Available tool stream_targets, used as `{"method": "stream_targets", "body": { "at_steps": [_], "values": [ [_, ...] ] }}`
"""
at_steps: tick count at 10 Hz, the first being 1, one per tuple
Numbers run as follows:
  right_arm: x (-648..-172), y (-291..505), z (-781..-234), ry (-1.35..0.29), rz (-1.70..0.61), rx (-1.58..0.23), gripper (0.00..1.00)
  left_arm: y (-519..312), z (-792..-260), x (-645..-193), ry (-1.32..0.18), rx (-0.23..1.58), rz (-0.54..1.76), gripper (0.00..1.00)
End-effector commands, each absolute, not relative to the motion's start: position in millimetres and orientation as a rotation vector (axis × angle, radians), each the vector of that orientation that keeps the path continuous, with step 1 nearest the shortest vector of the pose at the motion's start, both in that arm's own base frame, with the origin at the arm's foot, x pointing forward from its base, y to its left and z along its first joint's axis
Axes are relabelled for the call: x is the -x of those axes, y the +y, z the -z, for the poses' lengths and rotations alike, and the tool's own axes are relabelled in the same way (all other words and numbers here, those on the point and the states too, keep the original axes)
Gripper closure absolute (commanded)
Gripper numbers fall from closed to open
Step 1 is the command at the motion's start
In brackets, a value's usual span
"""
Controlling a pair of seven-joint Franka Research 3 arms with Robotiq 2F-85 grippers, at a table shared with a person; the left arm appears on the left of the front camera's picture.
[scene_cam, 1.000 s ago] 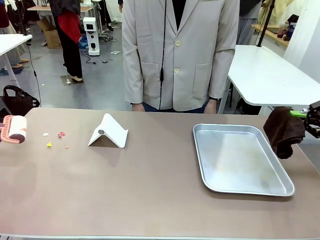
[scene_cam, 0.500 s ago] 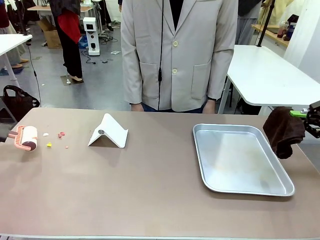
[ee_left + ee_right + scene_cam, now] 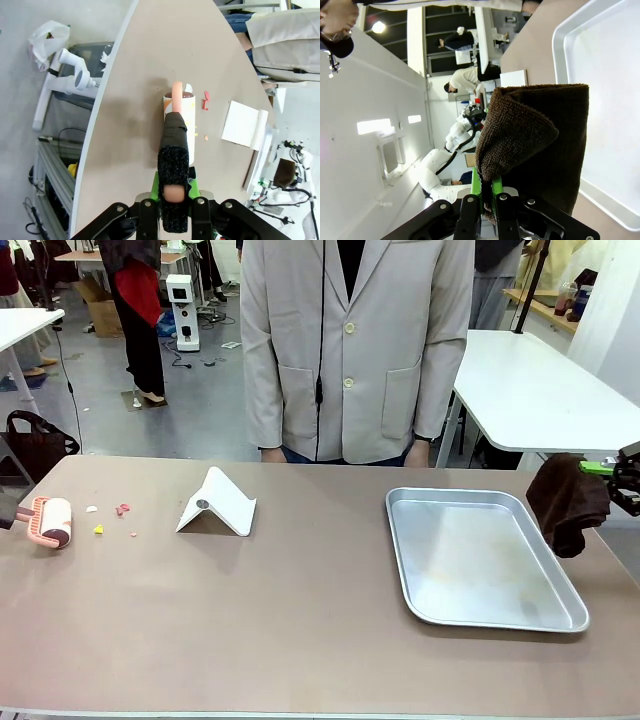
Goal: Clean the surface of the table.
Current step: Clean the area not pointed to by the person.
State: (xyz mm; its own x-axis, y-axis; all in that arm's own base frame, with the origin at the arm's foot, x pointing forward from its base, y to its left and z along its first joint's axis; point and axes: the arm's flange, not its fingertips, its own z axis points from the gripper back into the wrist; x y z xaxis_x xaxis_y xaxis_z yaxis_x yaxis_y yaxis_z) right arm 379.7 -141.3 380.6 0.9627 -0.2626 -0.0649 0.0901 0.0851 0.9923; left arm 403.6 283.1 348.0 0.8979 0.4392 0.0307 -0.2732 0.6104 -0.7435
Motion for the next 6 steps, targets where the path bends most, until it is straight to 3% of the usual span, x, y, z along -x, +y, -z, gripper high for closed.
{"method": "stream_targets", "body": {
  "at_steps": [1, 6],
  "values": [
    [-381, -141, -382, -0.161, 0.248, -1.456, 0.91, 279, -338, -407, -0.211, 0.784, -0.398, 0.78],
    [-381, -141, -382, -0.161, 0.248, -1.456, 0.91, 262, -318, -421, -0.14, 0.768, -0.387, 0.78]
  ]
}}
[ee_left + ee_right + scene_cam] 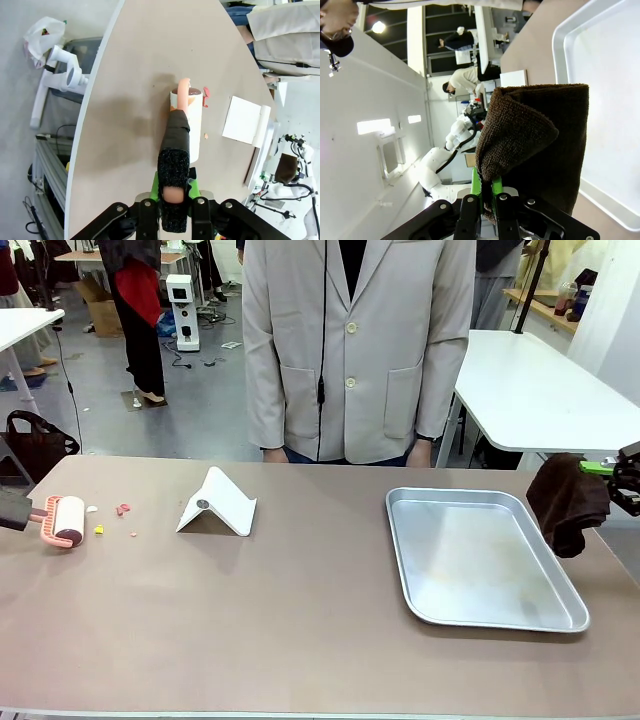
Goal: Clean the surface of the table.
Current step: Clean the area not pointed to by the person.
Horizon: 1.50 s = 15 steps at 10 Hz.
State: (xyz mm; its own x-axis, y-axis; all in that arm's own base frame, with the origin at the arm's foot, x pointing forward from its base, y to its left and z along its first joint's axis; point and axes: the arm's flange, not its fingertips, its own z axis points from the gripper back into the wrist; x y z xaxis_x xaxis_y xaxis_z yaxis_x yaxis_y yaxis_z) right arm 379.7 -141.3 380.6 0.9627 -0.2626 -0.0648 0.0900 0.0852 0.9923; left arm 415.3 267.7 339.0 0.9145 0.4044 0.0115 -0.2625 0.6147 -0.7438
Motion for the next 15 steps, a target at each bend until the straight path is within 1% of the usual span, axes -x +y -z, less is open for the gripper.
{"method": "stream_targets", "body": {
  "at_steps": [1, 6, 11, 13, 15],
  "values": [
    [-381, -141, -382, -0.161, 0.248, -1.456, 0.91, 256, -313, -429, -0.126, 0.766, -0.388, 0.78],
    [-381, -141, -382, -0.161, 0.248, -1.456, 0.91, 216, -309, -465, -0.094, 0.788, -0.38, 0.78],
    [-381, -141, -382, -0.161, 0.248, -1.456, 0.91, 166, -311, -487, -0.089, 0.803, -0.323, 0.78],
    [-381, -141, -382, -0.161, 0.248, -1.456, 0.91, 159, -312, -494, -0.104, 0.833, -0.302, 0.78],
    [-381, -141, -382, -0.161, 0.248, -1.456, 0.91, 158, -325, -494, -0.145, 0.896, -0.275, 0.78]
  ]
}}
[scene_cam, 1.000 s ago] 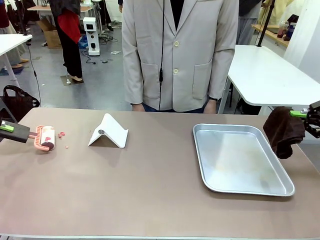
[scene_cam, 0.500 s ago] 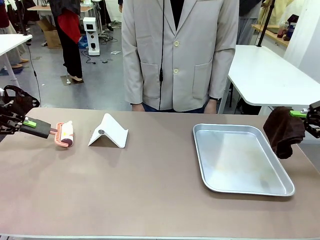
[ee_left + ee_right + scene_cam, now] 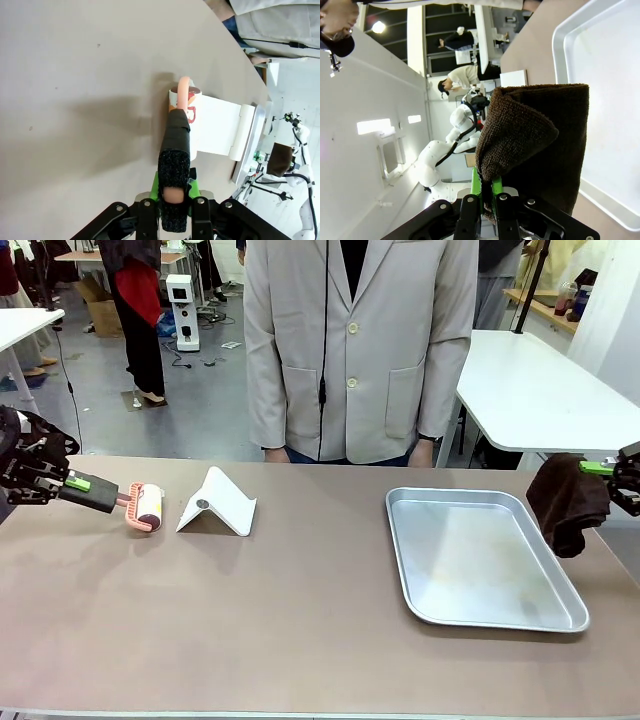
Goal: Clean the surface of the table.
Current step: Clean the area not pointed to by the person.
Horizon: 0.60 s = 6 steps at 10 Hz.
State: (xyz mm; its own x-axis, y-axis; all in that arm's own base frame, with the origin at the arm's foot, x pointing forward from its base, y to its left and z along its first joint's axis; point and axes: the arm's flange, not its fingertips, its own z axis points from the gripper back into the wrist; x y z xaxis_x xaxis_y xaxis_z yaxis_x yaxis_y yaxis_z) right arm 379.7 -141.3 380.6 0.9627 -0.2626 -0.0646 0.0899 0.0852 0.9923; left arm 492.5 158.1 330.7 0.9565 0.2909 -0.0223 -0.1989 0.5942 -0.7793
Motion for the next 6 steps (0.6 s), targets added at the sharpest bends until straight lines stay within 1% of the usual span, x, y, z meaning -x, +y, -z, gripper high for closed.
{"method": "stream_targets", "body": {
  "at_steps": [1, 2, 4, 6],
  "values": [
    [-381, -141, -382, -0.161, 0.248, -1.456, 0.91, 159, -338, -489, -0.18, 0.944, -0.252, 0.78],
    [-381, -141, -382, -0.161, 0.248, -1.456, 0.91, 160, -357, -479, -0.225, 1.003, -0.21, 0.78],
    [-381, -141, -382, -0.161, 0.248, -1.456, 0.91, 168, -400, -443, -0.33, 1.119, -0.101, 0.78],
    [-381, -141, -382, -0.161, 0.248, -1.456, 0.91, 182, -420, -408, -0.322, 1.177, -0.039, 0.78]
  ]
}}
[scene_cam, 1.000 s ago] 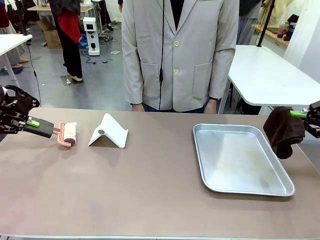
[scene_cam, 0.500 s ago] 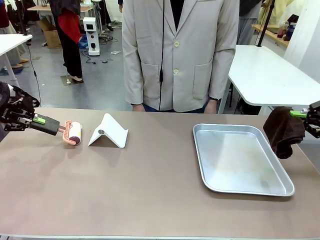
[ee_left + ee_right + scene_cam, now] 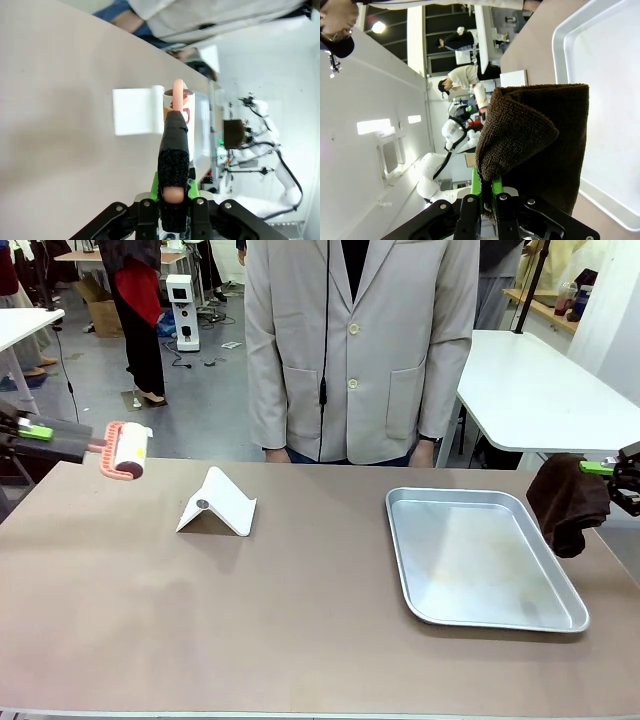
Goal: Clean the surface of the table.
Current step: Clean the area not pointed to by the person.
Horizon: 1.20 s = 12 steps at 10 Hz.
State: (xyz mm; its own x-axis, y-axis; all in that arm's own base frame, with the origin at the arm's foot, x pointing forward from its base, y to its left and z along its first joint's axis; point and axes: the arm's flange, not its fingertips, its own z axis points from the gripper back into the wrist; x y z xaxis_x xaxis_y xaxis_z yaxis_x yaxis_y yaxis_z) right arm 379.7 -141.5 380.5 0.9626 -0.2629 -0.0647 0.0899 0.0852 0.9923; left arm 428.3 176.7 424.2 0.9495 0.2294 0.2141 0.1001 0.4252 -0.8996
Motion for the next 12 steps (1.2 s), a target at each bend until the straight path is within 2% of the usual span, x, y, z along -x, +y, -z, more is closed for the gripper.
{"method": "stream_targets", "body": {
  "at_steps": [1, 6, 9, 12],
  "values": [
    [-381, -141, -382, -0.161, 0.248, -1.456, 0.91, 190, -425, -391, -0.297, 1.197, -0.017, 0.78],
    [-381, -141, -382, -0.161, 0.248, -1.456, 0.91, 234, -415, -288, -0.292, 1.259, 0.028, 0.78],
    [-381, -141, -382, -0.161, 0.248, -1.456, 0.91, 260, -401, -269, -0.243, 1.294, 0.003, 0.78],
    [-381, -141, -382, -0.161, 0.248, -1.456, 0.91, 247, -408, -275, -0.281, 1.265, -0.011, 0.78]
  ]
}}
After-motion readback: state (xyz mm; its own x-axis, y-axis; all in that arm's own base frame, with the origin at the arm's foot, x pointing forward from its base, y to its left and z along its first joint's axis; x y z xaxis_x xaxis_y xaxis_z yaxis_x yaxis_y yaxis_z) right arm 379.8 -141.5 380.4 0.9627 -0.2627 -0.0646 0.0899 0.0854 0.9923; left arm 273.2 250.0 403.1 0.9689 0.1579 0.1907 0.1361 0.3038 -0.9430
